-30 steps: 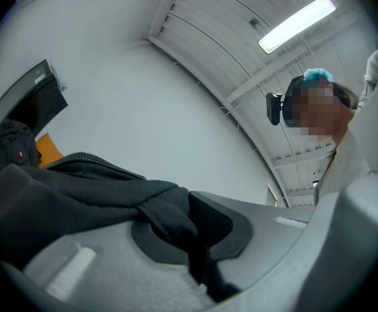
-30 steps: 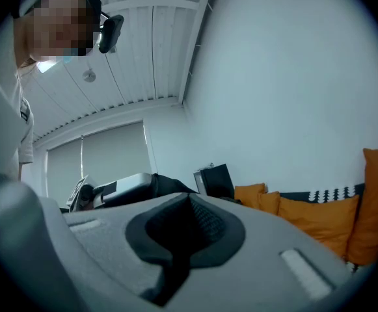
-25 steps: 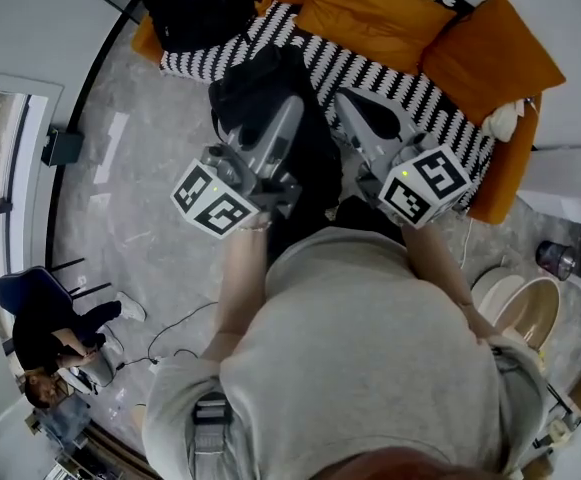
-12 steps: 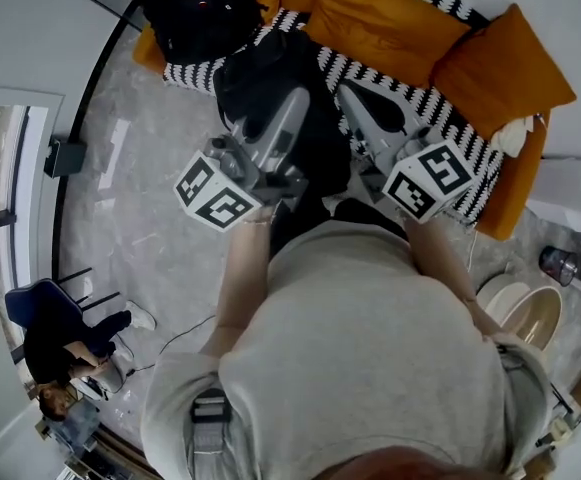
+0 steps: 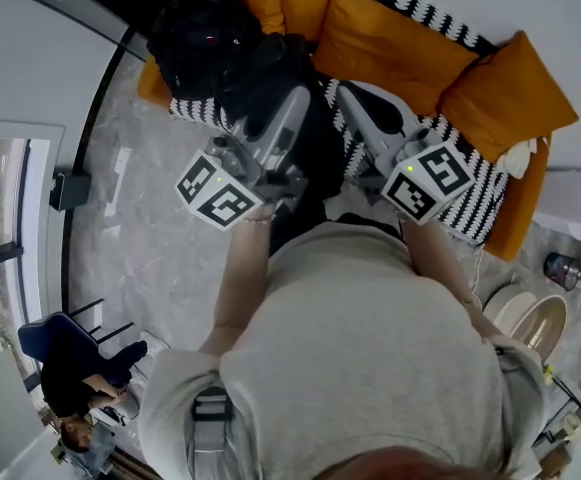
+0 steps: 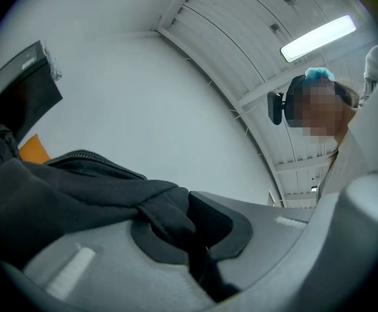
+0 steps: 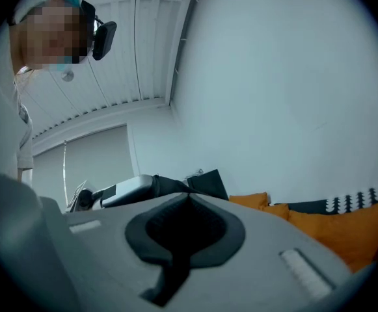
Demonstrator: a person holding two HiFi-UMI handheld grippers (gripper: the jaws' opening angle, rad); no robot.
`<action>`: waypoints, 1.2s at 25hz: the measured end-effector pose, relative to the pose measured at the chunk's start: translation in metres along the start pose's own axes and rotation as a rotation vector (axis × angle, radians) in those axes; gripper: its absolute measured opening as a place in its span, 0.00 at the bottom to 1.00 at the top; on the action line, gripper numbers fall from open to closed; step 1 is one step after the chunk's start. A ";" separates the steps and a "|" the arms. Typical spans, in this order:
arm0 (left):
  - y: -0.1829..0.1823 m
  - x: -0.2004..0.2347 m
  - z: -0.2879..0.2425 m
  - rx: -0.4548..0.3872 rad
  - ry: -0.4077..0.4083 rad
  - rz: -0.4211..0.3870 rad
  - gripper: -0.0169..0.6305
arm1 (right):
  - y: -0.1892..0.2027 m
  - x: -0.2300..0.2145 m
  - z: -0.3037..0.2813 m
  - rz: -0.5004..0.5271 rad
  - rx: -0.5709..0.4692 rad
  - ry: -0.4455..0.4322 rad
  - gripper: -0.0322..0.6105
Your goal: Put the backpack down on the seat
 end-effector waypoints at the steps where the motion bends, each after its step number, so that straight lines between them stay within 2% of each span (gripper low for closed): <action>1: -0.006 0.009 -0.002 0.002 0.000 0.005 0.05 | -0.001 -0.004 -0.008 -0.007 -0.002 0.008 0.05; 6: -0.027 0.043 -0.012 0.021 0.010 0.017 0.05 | -0.002 -0.023 -0.043 0.001 -0.015 0.050 0.05; 13: -0.061 0.071 -0.016 0.026 0.052 0.015 0.05 | -0.008 -0.018 -0.090 0.056 -0.017 0.046 0.05; 18: -0.061 0.094 -0.024 0.055 0.061 0.039 0.05 | -0.004 -0.029 -0.104 0.088 0.000 0.088 0.05; 30: -0.052 0.130 -0.051 0.055 0.064 0.137 0.05 | 0.015 -0.075 -0.113 0.056 0.070 0.155 0.05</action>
Point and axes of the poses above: the fingertips, and each gripper's own axes: z backward along the fingers, x to its left, y out of its underside, the point moved 1 cm from there along z, backward along the fingers, and after that the axes turned 9 degrees about z, right-handed, at the moved point
